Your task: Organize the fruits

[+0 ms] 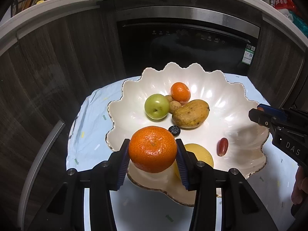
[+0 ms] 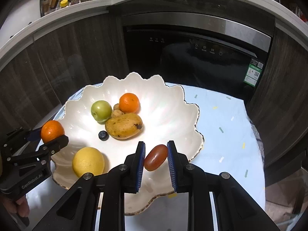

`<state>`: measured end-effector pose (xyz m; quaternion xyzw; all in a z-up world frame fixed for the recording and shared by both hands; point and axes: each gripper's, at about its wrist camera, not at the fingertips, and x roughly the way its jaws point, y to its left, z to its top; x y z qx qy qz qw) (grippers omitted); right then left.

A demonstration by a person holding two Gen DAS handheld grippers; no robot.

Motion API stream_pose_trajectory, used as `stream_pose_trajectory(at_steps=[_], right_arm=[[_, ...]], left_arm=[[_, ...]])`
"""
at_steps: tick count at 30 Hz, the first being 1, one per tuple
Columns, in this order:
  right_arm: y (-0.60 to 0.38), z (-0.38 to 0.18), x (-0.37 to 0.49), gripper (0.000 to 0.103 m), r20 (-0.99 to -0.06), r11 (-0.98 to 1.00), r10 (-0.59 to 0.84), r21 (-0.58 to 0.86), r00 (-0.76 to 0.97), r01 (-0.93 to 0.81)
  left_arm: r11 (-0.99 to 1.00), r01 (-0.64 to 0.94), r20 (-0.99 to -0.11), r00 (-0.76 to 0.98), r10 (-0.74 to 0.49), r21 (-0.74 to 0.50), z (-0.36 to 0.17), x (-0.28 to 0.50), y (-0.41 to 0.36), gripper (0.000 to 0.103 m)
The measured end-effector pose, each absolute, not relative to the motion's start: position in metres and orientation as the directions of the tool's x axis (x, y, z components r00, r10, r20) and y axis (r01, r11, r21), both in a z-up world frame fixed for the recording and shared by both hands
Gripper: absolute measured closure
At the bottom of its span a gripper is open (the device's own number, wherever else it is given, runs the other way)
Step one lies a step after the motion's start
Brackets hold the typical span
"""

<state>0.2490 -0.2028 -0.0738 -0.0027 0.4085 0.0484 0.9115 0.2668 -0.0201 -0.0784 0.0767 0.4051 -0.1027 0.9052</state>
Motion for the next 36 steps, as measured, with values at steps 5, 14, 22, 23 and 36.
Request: stream_pose_trajectory(at_steps=[5, 14, 22, 23, 36], right_arm=[[-0.203, -0.069, 0.249, 0.045, -0.735, 0.998, 0.056, 0.015, 0.675, -0.066], [-0.207, -0.051, 0.239, 0.017, -0.688, 1.000, 0.012, -0.007, 0.725, -0.023], [-0.209, -0.036, 0.225, 0.011, -0.666, 1.000, 0.007, 0.008, 0.746, -0.002], [-0.209, -0.034, 0.222, 0.011, -0.662, 1.000, 0.008, 0.011, 0.749, 0.000], [-0.209, 0.000, 0.174, 0.011, -0.609, 1.000, 0.011, 0.019, 0.793, 0.001]], left_arm=[[0.969, 0.238, -0.741, 0.662, -0.112, 0.065, -0.076, 0.267, -0.020, 0.047], [0.971, 0.213, -0.689, 0.720, -0.079, 0.111, -0.055, 0.258, -0.019, 0.019], [0.975, 0.185, -0.659, 0.750, -0.058, 0.125, -0.035, 0.241, -0.017, 0.009], [0.975, 0.182, -0.656, 0.753, -0.057, 0.125, -0.032, 0.238, -0.016, 0.009], [0.979, 0.162, -0.615, 0.787, -0.051, 0.127, 0.001, 0.191, -0.015, 0.008]])
